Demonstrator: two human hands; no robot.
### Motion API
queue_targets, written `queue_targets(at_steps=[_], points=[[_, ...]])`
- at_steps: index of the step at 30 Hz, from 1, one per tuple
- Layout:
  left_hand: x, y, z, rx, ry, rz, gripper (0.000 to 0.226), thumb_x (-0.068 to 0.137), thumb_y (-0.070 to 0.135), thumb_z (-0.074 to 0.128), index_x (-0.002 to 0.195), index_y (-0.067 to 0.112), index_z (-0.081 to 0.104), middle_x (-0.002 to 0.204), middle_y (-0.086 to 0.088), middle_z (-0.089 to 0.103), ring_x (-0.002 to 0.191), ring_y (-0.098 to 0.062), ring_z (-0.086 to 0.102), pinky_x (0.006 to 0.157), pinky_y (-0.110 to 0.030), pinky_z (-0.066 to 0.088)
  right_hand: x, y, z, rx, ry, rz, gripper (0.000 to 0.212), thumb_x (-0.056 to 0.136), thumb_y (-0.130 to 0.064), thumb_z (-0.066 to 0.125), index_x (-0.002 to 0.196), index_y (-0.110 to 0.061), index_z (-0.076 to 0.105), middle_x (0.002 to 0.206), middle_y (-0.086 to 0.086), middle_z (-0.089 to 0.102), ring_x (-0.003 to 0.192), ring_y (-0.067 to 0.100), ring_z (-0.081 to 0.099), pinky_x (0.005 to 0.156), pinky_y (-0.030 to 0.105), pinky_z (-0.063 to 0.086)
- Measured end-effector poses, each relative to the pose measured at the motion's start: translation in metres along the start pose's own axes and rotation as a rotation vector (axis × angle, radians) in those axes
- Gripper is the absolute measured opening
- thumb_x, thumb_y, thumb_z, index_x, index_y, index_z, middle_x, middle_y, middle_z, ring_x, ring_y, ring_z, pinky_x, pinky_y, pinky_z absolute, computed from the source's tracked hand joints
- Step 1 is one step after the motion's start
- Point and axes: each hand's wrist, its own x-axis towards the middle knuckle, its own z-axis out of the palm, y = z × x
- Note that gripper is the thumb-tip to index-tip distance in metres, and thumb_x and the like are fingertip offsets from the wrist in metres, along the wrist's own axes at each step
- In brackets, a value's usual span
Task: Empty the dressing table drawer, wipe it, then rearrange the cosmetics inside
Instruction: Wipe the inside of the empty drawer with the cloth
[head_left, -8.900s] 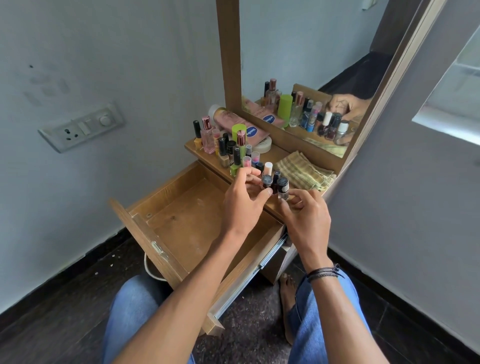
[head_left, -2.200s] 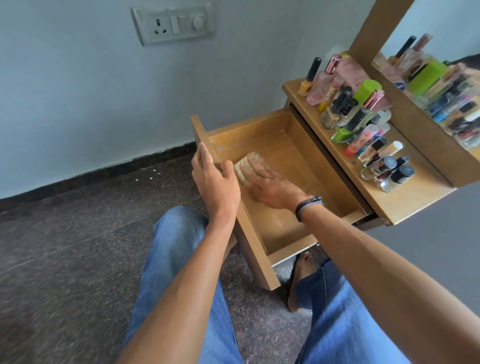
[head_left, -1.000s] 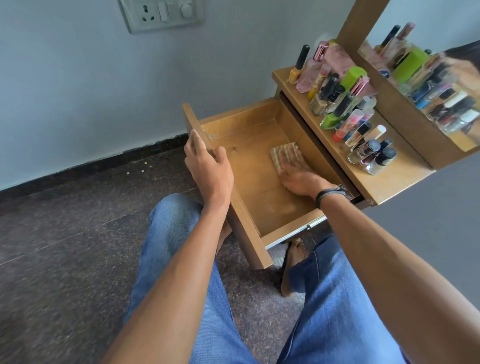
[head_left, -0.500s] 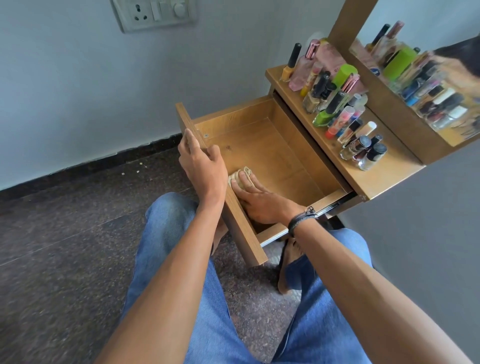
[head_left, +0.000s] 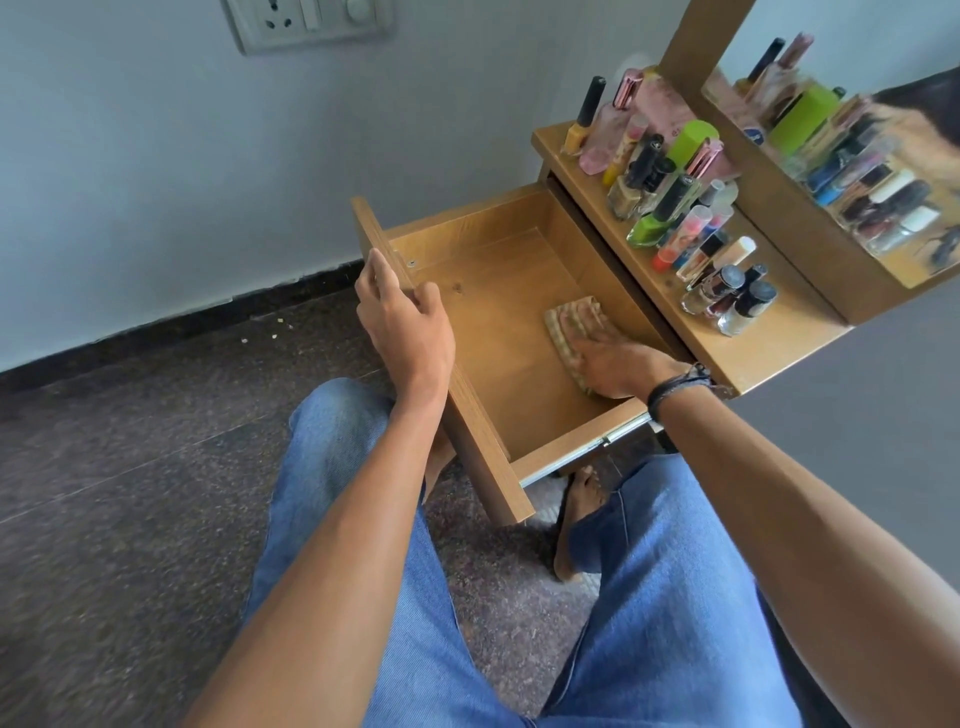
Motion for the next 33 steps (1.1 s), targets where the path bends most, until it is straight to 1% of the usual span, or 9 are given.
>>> queue_targets(at_steps=[2, 5, 8, 11, 16, 22, 26, 30, 33], points=[[0.0, 0.0, 0.0, -0.003, 0.001, 0.0, 0.064, 0.097, 0.011, 0.048, 0.157, 0.004, 0.028, 0.156, -0.009, 0.035, 0.125, -0.024, 0.047, 0.099, -0.026, 0.042, -0.004, -0.008, 0.0, -0.057, -0.026, 0.039, 0.076, 0.104, -0.004, 0.031, 0.16, -0.017, -0.018, 0.166, 0.013, -0.029, 0.155, 0.031, -0.021, 0.128, 0.045, -0.001], [-0.001, 0.002, 0.0, 0.004, 0.001, 0.001, 0.064, 0.096, 0.013, 0.047, 0.156, 0.004, 0.028, 0.155, -0.01, 0.035, 0.124, -0.026, 0.047, 0.101, -0.03, 0.043, -0.014, -0.022, 0.007, 0.002, -0.049, 0.027, 0.076, 0.105, -0.007, 0.036, 0.162, -0.02, -0.014, 0.167, 0.01, -0.027, 0.157, 0.033, -0.013, 0.127, 0.048, 0.006], [0.0, 0.001, 0.002, 0.004, 0.003, -0.004, 0.066, 0.093, 0.019, 0.045, 0.156, 0.003, 0.029, 0.154, -0.01, 0.037, 0.122, -0.029, 0.05, 0.104, -0.038, 0.045, -0.027, -0.045, 0.01, 0.053, -0.068, -0.059, 0.081, 0.103, -0.001, 0.04, 0.162, -0.013, -0.014, 0.166, 0.017, -0.025, 0.153, 0.035, -0.022, 0.123, 0.043, -0.006], [-0.001, 0.002, 0.001, 0.003, -0.004, -0.004, 0.068, 0.092, 0.021, 0.044, 0.156, 0.004, 0.029, 0.153, -0.01, 0.038, 0.119, -0.03, 0.053, 0.104, -0.042, 0.046, -0.037, -0.078, 0.014, 0.07, -0.078, -0.144, 0.086, 0.097, 0.008, 0.041, 0.163, -0.014, -0.01, 0.166, 0.014, -0.025, 0.152, 0.034, -0.024, 0.121, 0.047, -0.011], [-0.002, 0.002, -0.001, 0.007, -0.002, 0.003, 0.065, 0.095, 0.017, 0.045, 0.156, 0.003, 0.028, 0.152, -0.01, 0.038, 0.121, -0.028, 0.051, 0.102, -0.037, 0.048, -0.04, -0.1, 0.028, 0.059, -0.1, -0.182, 0.082, 0.101, 0.002, 0.041, 0.164, -0.025, -0.002, 0.169, 0.003, -0.021, 0.157, 0.03, -0.011, 0.125, 0.046, 0.016], [-0.001, 0.002, -0.001, 0.022, -0.002, 0.002, 0.062, 0.097, 0.012, 0.048, 0.156, 0.002, 0.029, 0.155, -0.011, 0.037, 0.13, -0.026, 0.044, 0.103, -0.029, 0.039, -0.043, -0.07, 0.009, -0.047, -0.13, -0.184, 0.08, 0.102, 0.003, 0.038, 0.164, -0.027, -0.004, 0.167, 0.004, -0.023, 0.156, 0.028, -0.011, 0.125, 0.047, 0.008], [0.0, 0.002, -0.001, 0.032, 0.006, 0.003, 0.063, 0.097, 0.011, 0.047, 0.156, 0.003, 0.029, 0.155, -0.01, 0.036, 0.129, -0.025, 0.043, 0.102, -0.028, 0.039, -0.027, -0.014, -0.002, -0.092, -0.148, -0.03, 0.079, 0.105, -0.005, 0.042, 0.163, -0.026, -0.007, 0.171, 0.013, 0.001, 0.156, 0.032, 0.015, 0.125, 0.049, 0.02], [0.0, 0.002, 0.0, 0.031, -0.002, 0.01, 0.062, 0.098, 0.011, 0.048, 0.156, 0.003, 0.028, 0.155, -0.01, 0.036, 0.129, -0.024, 0.044, 0.097, -0.022, 0.038, -0.021, 0.009, -0.01, -0.08, -0.128, 0.058, 0.087, 0.102, 0.001, 0.044, 0.162, -0.03, -0.011, 0.168, 0.01, -0.02, 0.158, 0.029, 0.007, 0.126, 0.044, 0.02], [0.001, 0.001, 0.0, 0.031, 0.0, 0.001, 0.062, 0.098, 0.013, 0.048, 0.157, 0.004, 0.028, 0.155, -0.009, 0.036, 0.128, -0.023, 0.044, 0.099, -0.025, 0.042, -0.024, 0.0, -0.008, -0.058, -0.089, 0.092, 0.086, 0.1, 0.003, 0.042, 0.163, -0.031, -0.006, 0.17, 0.008, -0.013, 0.154, 0.033, 0.023, 0.122, 0.047, 0.031]])
